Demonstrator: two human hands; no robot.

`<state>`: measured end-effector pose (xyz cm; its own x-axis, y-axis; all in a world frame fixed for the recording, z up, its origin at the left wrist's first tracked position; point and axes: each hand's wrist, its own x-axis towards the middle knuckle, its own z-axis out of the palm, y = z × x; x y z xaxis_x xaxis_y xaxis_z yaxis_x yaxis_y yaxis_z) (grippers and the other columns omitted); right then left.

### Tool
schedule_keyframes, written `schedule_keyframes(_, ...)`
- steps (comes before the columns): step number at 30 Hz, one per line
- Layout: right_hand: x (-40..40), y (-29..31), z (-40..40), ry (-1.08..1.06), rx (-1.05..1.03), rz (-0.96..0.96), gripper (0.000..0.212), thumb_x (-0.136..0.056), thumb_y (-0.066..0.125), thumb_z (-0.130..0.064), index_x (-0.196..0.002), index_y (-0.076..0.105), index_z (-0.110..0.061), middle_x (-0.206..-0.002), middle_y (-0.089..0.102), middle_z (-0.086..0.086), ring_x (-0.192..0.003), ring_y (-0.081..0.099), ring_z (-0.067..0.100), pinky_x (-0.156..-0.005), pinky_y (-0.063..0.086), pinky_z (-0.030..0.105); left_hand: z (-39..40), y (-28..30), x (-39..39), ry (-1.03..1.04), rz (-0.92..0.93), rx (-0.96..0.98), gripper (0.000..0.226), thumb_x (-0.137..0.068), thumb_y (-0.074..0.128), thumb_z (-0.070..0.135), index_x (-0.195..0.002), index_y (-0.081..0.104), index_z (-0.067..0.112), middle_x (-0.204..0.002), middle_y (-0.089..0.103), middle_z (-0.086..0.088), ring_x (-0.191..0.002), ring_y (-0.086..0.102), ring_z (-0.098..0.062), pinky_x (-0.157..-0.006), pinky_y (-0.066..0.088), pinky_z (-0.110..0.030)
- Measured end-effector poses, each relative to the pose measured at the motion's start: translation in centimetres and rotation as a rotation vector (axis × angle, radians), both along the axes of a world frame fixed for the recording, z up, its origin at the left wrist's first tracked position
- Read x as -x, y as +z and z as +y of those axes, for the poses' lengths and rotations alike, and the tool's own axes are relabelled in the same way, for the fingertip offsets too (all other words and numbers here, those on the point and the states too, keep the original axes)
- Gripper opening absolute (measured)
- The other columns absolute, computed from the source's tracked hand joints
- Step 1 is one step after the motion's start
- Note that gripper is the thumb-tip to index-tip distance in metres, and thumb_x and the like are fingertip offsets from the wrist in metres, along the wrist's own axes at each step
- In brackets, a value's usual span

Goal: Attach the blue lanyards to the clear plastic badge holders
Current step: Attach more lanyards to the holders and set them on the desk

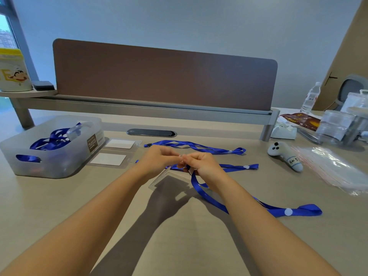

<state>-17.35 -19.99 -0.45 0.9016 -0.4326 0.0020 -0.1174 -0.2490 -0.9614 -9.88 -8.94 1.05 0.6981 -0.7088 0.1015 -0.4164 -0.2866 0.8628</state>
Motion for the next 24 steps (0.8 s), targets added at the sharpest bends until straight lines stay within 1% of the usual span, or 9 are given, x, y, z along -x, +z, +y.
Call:
schedule_keyframes(2,0.0,0.1,0.1,0.021,-0.012,0.009,0.025,-0.091,0.05,-0.019,-0.105,0.066,-0.005,-0.08,0.063,-0.001,-0.086,0.055,0.016,-0.071,0.046,0.02,-0.1,0.3,-0.2,0.026,0.019,-0.016,0.022,-0.085,0.055,0.015,-0.1,0.066,0.004,-0.093,0.06,-0.006,-0.078,0.051,-0.009,-0.067,0.041,-0.02)
schedule_keyframes(4,-0.1,0.1,0.3,0.035,-0.012,0.017,0.02,-0.091,0.051,-0.017,-0.099,0.067,-0.008,-0.092,0.066,0.007,-0.092,0.056,0.018,-0.077,0.046,0.024,-0.1,0.5,-0.3,0.057,0.037,-0.015,0.021,-0.084,0.055,0.013,-0.099,0.067,0.004,-0.097,0.061,-0.01,-0.091,0.051,-0.017,-0.079,0.04,-0.028)
schedule_keyframes(7,-0.2,0.2,0.6,0.039,0.009,0.003,0.021,-0.09,0.052,-0.015,-0.101,0.067,-0.006,-0.094,0.064,0.005,-0.089,0.057,0.014,-0.072,0.045,0.017,0.2,0.7,-0.3,0.061,0.03,-0.03,0.022,-0.084,0.055,0.013,-0.102,0.066,0.005,-0.099,0.061,-0.009,-0.097,0.049,-0.021,-0.082,0.039,-0.031)
schedule_keyframes(9,-0.3,0.2,0.8,0.043,0.025,-0.018,0.024,-0.09,0.052,-0.013,-0.106,0.066,-0.002,-0.091,0.063,0.003,-0.08,0.056,0.009,-0.069,0.044,0.014,0.3,0.9,-0.3,0.055,-0.008,-0.05,0.024,-0.085,0.054,0.013,-0.104,0.066,0.004,-0.095,0.059,-0.006,-0.094,0.048,-0.019,-0.08,0.038,-0.03)
schedule_keyframes(11,-0.3,0.1,1.1,0.032,0.043,-0.044,0.024,-0.09,0.052,-0.011,-0.106,0.065,0.0,-0.096,0.064,0.011,-0.077,0.055,0.007,-0.069,0.044,0.013,0.5,1.1,-0.3,0.058,-0.047,-0.064,0.024,-0.085,0.054,0.012,-0.104,0.066,0.003,-0.092,0.058,-0.005,-0.089,0.048,-0.016,-0.08,0.038,-0.029)
schedule_keyframes(14,-0.5,0.0,1.6,0.021,0.096,-0.082,0.023,-0.09,0.051,-0.011,-0.105,0.066,0.001,-0.107,0.065,0.02,-0.087,0.055,0.015,-0.072,0.045,0.016,0.9,1.2,-0.3,0.056,-0.088,-0.054,0.023,-0.084,0.054,0.009,-0.102,0.066,0.002,-0.088,0.059,-0.004,-0.072,0.049,-0.009,-0.076,0.04,-0.026)
schedule_keyframes(16,-0.7,0.0,2.0,0.034,0.133,-0.095,0.024,-0.091,0.05,-0.01,-0.107,0.064,0.001,-0.099,0.065,0.015,-0.089,0.055,0.015,-0.073,0.045,0.017,1.2,1.2,-0.4,0.064,-0.119,-0.051,0.022,-0.084,0.055,0.009,-0.101,0.067,0.002,-0.088,0.059,-0.004,-0.073,0.05,-0.01,-0.074,0.041,-0.027)
schedule_keyframes(19,-1.0,-0.1,2.5,0.046,0.161,-0.114,0.024,-0.092,0.049,-0.01,-0.107,0.063,0.001,-0.078,0.056,-0.006,-0.078,0.052,0.007,-0.067,0.043,0.013,1.6,1.0,-0.4,0.07,-0.171,-0.038,0.021,-0.083,0.056,0.011,-0.098,0.068,0.003,-0.088,0.059,-0.005,-0.086,0.05,-0.018,-0.075,0.041,-0.029)
schedule_keyframes(24,-1.3,-0.3,3.0,0.031,0.22,-0.145,0.023,-0.092,0.049,-0.011,-0.106,0.064,0.0,-0.09,0.058,0.003,-0.091,0.054,0.015,-0.073,0.045,0.015,1.9,0.8,-0.5,0.093,-0.239,-0.003,0.02,-0.083,0.056,0.013,-0.095,0.068,0.002,-0.086,0.059,-0.005,-0.085,0.051,-0.018,-0.069,0.043,-0.024)
